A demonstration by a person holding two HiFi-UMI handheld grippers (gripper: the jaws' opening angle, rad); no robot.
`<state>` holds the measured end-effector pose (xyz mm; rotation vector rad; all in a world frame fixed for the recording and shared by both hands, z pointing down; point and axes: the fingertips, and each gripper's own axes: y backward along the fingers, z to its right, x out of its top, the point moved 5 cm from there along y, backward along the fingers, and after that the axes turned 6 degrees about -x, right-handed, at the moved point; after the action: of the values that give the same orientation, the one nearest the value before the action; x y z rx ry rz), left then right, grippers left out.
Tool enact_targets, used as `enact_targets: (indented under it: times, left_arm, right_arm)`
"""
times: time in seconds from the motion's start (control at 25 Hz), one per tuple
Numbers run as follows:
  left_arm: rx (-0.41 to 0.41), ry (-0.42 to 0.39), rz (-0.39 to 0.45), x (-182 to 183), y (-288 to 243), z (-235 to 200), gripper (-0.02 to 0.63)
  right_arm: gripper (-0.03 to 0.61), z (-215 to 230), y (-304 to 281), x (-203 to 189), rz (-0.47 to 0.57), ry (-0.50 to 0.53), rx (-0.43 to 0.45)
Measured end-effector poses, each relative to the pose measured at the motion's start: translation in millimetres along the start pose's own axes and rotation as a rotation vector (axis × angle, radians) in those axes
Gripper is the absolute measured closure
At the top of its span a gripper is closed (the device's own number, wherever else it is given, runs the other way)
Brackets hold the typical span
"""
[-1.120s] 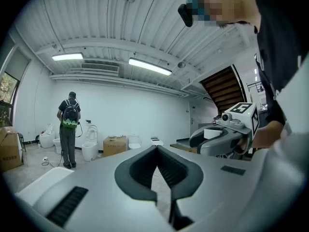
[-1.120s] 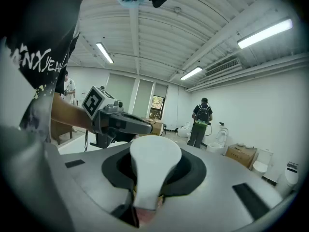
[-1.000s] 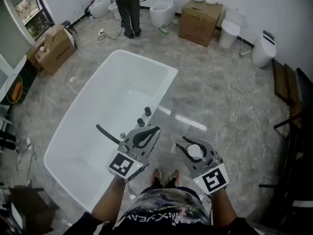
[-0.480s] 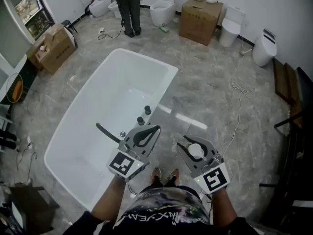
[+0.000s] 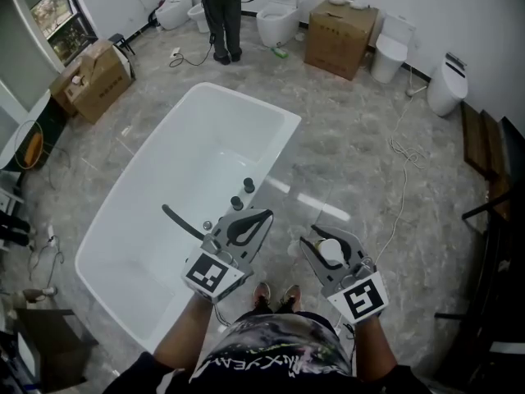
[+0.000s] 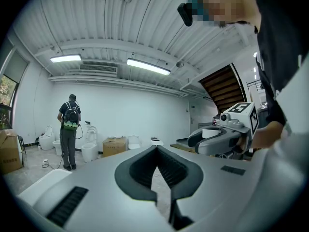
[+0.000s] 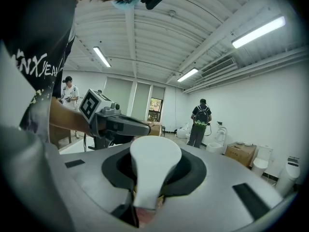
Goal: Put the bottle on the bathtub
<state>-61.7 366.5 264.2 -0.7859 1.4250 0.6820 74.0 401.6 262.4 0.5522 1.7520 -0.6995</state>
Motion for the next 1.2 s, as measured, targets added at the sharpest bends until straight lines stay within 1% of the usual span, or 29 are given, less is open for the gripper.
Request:
enact_targets:
  times: [0.4,0.56,0.68,0.92,1.2]
  left_arm:
    - [0.029,-0.015,-0.01,2,-20,25,0.6]
    - [0.038,-0.024,-0.014,-4,-28,39,0.6]
    - [0.051,-0.016,-0.018,-10,-30,44,0.6]
    - [0.074,-0.013,-0.014,-16,-34,39,0.6]
    - [0.078,-0.013,-0.002,-24,-47,11,0.6]
  right_arm:
    - [0.466,16,22,-9,0.02,-0.03,0.024]
    - [0.466,22,29,-19,0.025,-0.019,0.053]
    - [0.465,26,31,-25,0.029,-0.022,0.059]
    - [0.465,34,25,-33,0.035,-0.016,0.066]
    - [0.465,44,-3,-38,0.035,0.014,0.074]
